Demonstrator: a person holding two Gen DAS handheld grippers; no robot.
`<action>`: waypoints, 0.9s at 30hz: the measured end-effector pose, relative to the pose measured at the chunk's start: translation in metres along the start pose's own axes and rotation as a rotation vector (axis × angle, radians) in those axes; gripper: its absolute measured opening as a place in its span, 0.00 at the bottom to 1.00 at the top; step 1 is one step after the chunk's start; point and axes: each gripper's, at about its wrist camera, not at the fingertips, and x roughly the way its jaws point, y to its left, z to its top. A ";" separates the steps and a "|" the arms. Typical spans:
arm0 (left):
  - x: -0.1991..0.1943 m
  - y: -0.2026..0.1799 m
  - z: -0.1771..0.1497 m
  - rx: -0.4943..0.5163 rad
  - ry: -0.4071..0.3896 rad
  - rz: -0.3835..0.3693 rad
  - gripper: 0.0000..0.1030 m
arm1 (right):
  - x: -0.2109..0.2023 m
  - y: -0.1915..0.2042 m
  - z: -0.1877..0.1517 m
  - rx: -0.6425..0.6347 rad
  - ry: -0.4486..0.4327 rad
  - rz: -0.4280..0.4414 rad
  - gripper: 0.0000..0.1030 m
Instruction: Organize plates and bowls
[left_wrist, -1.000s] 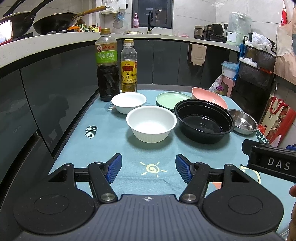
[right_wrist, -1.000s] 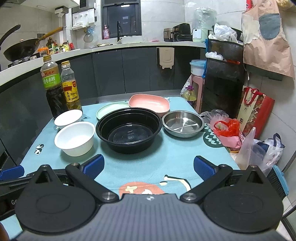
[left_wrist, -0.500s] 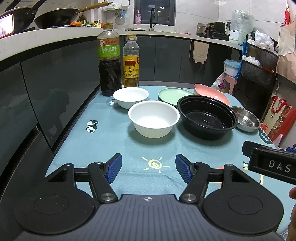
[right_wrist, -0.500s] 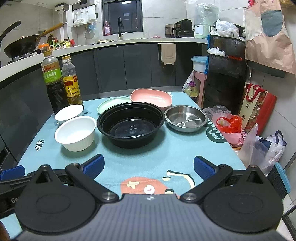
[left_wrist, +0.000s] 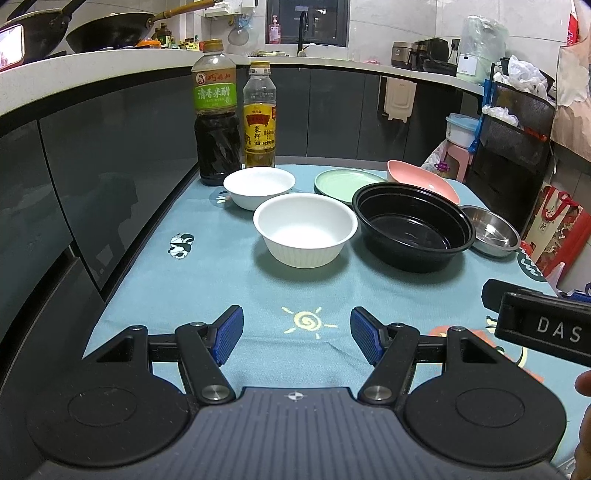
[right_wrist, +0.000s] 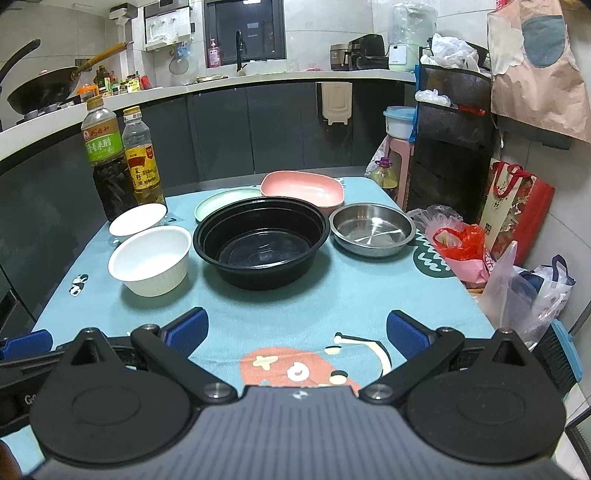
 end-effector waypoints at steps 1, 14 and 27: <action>0.001 0.000 0.000 -0.001 0.001 0.001 0.59 | 0.000 0.000 0.000 -0.001 -0.002 0.003 0.62; 0.006 -0.001 -0.001 0.003 0.010 0.003 0.59 | -0.002 0.004 -0.003 -0.045 -0.037 0.024 0.62; 0.008 0.000 -0.002 0.008 0.012 0.004 0.59 | -0.003 0.003 -0.003 -0.021 -0.052 0.040 0.62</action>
